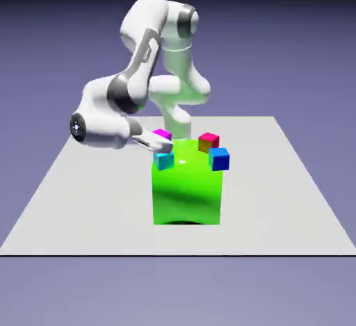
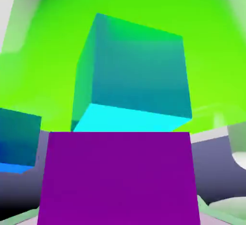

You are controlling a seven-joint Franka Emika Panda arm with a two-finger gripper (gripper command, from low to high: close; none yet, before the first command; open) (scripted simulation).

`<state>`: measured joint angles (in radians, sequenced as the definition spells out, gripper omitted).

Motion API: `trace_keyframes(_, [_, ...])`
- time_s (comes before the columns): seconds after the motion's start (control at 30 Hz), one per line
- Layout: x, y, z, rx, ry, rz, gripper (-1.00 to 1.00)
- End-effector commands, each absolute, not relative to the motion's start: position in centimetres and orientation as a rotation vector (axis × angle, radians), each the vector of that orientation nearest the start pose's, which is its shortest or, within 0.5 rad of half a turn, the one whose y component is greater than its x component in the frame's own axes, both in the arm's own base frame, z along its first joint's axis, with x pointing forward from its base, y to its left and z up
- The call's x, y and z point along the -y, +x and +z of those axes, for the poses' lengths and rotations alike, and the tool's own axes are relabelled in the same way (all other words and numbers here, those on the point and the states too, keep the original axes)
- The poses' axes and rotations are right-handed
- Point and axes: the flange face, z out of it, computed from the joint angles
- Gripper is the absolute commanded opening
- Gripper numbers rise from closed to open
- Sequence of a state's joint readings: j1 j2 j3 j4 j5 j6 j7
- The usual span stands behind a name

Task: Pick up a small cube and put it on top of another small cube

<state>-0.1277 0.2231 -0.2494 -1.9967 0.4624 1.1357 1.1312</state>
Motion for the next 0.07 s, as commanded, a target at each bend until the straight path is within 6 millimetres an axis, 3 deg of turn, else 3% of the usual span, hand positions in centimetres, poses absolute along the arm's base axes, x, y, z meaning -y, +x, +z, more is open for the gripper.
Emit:
trace_keyframes(0.0, [11.11,45.17,33.97,-1.883,-1.846,1.688,1.0])
trace_keyframes(0.03, [11.66,45.76,34.65,-1.883,-1.845,1.687,1.0])
